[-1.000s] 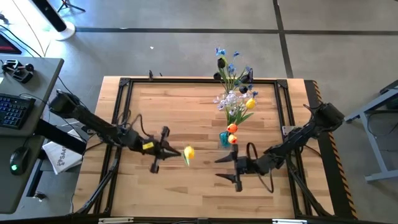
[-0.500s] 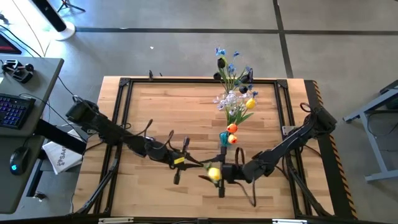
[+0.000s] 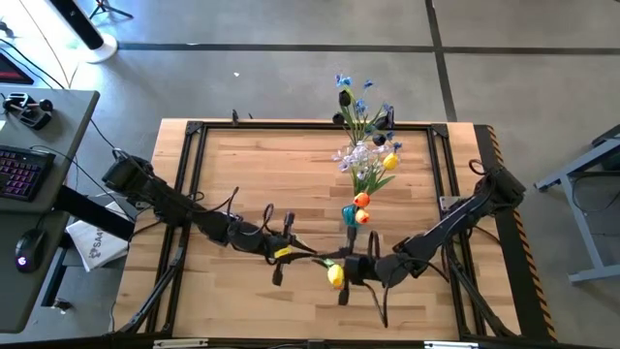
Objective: Sort flowers into vase by color
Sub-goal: Put the yellow tulip into the blue flower vase
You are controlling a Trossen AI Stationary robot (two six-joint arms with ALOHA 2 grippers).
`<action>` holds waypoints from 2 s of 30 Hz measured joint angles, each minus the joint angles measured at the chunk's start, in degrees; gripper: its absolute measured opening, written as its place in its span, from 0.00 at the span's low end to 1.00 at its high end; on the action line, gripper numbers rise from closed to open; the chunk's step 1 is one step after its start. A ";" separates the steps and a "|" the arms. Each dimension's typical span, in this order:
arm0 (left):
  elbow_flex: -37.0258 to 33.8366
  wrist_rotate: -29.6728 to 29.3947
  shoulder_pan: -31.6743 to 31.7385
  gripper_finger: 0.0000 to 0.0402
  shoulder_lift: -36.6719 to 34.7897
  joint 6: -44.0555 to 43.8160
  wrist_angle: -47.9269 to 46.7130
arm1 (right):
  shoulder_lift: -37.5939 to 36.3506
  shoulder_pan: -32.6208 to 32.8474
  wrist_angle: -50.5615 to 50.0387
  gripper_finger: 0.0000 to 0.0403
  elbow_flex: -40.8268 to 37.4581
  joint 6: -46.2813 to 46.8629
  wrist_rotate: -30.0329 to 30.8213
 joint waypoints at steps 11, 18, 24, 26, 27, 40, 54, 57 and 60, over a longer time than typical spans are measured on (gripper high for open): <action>-0.13 -9.34 0.50 0.11 -0.05 -4.17 -17.79 | -16.43 2.75 -41.94 0.01 0.00 39.25 5.78; -0.13 -12.13 0.50 0.11 -0.05 -4.49 -19.61 | -28.92 2.00 -57.03 0.01 -0.02 47.58 5.33; -0.13 -12.13 0.50 0.11 -0.06 -4.49 -19.67 | -38.00 0.88 -59.90 0.01 0.00 44.76 5.25; -0.13 -12.13 0.50 0.11 -0.05 -4.49 -19.66 | -40.43 -0.33 -62.20 0.01 -0.02 44.71 5.75; -0.13 -12.13 0.49 0.11 -0.05 -4.49 -19.63 | -41.42 -1.10 -63.05 0.01 0.00 44.76 6.34; -0.13 -12.13 0.50 0.11 -0.05 -4.46 -19.47 | -40.60 -13.93 -57.04 0.00 -0.02 35.57 -6.56; -0.11 -11.98 0.50 0.11 -0.07 -4.48 -19.49 | -36.58 -20.58 -57.07 0.00 -0.02 35.27 -14.62; -0.11 -11.96 0.48 0.11 -0.07 -4.49 -19.49 | -36.78 -20.55 -56.97 0.00 -0.02 35.27 -14.61; -0.11 -11.95 0.48 0.11 -0.07 -4.49 -19.51 | -36.71 -20.53 -57.00 0.00 -0.02 35.27 -14.63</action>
